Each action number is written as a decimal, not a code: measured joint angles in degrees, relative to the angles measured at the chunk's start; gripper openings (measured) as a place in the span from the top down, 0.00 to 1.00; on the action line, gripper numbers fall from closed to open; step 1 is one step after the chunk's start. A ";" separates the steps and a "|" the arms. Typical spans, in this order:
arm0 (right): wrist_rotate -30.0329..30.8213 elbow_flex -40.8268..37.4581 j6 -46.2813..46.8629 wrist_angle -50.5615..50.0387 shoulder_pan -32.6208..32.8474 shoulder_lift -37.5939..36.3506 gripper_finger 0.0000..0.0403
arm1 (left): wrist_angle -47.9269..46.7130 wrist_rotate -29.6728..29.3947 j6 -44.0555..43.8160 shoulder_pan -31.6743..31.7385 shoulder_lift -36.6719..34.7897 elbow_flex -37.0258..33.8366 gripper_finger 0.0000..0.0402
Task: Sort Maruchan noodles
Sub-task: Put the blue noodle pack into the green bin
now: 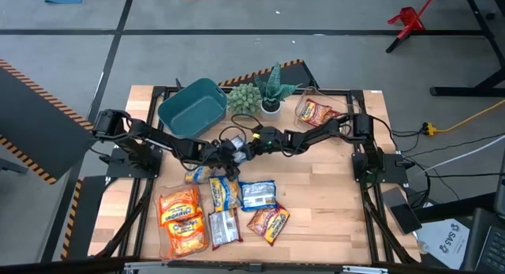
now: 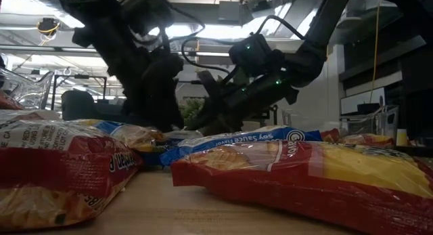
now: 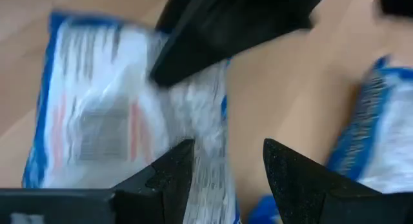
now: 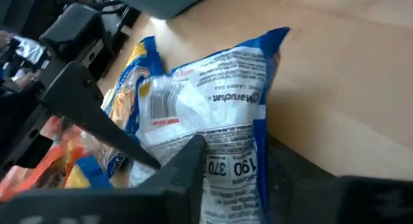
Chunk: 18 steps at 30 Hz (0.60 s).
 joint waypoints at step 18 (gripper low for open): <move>-4.57 -0.07 0.21 0.57 1.79 0.00 0.99 | -9.91 9.13 -1.80 -0.66 -5.92 11.85 0.55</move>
